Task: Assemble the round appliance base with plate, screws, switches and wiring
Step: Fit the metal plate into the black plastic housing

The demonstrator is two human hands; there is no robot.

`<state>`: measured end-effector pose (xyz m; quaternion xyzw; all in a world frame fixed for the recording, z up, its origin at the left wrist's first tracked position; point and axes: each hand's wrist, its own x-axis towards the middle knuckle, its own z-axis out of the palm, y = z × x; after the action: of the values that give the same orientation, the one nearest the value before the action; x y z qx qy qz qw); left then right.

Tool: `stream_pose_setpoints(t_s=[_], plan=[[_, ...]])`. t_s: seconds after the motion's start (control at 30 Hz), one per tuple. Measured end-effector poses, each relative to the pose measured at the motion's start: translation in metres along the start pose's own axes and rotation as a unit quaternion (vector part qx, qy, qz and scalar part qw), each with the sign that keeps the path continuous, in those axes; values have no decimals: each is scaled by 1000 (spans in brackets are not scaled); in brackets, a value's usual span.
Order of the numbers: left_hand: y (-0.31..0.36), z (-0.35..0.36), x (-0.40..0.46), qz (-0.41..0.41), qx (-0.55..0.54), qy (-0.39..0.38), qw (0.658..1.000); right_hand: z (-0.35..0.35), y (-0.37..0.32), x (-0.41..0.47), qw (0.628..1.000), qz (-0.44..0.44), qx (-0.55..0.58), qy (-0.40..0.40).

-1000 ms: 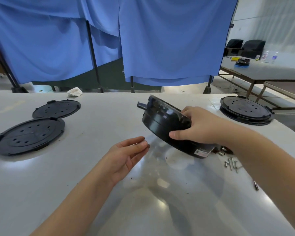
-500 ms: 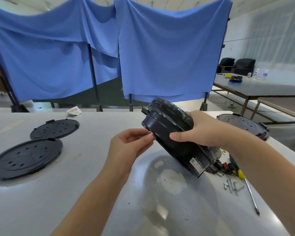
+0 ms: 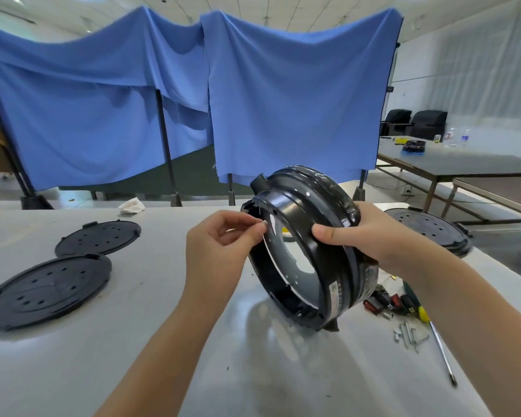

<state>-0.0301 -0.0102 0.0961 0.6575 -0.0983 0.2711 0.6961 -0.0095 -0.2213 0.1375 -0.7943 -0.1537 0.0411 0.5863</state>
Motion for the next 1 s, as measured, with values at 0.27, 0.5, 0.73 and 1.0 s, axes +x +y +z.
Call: stream_pose_setpoints(t_s=[0.27, 0.5, 0.73, 1.0], plan=[[14, 16, -3, 100, 61, -16, 993, -1, 20, -9, 990, 1, 142, -16], [18, 23, -8, 127, 84, -39, 988, -2, 31, -16, 983, -4, 185, -14], [24, 20, -6, 142, 116, -43, 982, -2, 31, -16, 984, -11, 178, -18], [29, 17, -6, 138, 139, -42, 980, 1, 23, -19, 986, -18, 162, -26]])
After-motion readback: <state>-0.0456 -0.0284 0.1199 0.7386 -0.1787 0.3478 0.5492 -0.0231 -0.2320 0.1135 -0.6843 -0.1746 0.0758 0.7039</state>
